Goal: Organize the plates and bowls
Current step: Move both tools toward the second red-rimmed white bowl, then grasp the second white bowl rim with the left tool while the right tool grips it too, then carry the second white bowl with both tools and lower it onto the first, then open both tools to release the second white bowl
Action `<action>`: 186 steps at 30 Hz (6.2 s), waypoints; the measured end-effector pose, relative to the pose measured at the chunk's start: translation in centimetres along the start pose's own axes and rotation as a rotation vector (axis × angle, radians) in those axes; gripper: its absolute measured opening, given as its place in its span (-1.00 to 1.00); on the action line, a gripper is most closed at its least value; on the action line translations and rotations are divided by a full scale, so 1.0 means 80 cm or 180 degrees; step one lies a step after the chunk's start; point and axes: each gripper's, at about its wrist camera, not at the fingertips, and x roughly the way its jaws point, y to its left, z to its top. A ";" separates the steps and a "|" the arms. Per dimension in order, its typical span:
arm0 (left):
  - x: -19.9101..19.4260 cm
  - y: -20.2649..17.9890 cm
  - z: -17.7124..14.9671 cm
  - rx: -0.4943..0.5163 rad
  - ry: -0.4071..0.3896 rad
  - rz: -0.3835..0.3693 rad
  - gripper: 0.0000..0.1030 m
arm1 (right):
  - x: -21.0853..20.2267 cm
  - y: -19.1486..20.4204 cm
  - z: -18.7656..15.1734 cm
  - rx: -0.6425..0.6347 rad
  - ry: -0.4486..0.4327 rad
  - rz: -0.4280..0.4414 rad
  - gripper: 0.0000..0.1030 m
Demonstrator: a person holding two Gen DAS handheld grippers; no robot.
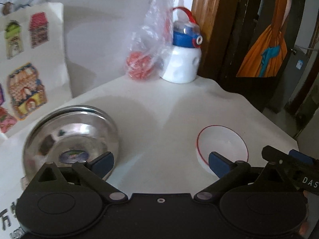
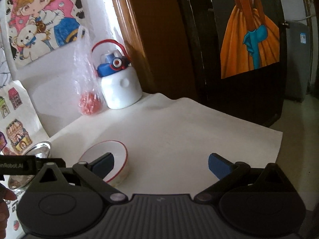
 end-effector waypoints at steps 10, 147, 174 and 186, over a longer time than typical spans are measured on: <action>0.051 -0.008 0.011 -0.0043 0.0103 -0.0054 0.89 | 0.029 0.007 0.001 -0.0114 0.0114 0.0040 0.90; -0.258 0.186 -0.194 -0.0295 0.0575 -0.0242 -0.60 | -0.224 0.286 -0.143 -0.1278 0.1185 0.1256 -0.71; -0.348 0.187 -0.246 -0.0519 -0.1137 0.0240 0.98 | -0.307 0.228 -0.179 -0.0808 -0.0398 0.1250 1.00; -0.379 0.172 -0.315 -0.0049 -0.1811 0.0815 0.99 | -0.318 0.222 -0.231 -0.1017 -0.0555 0.0441 1.00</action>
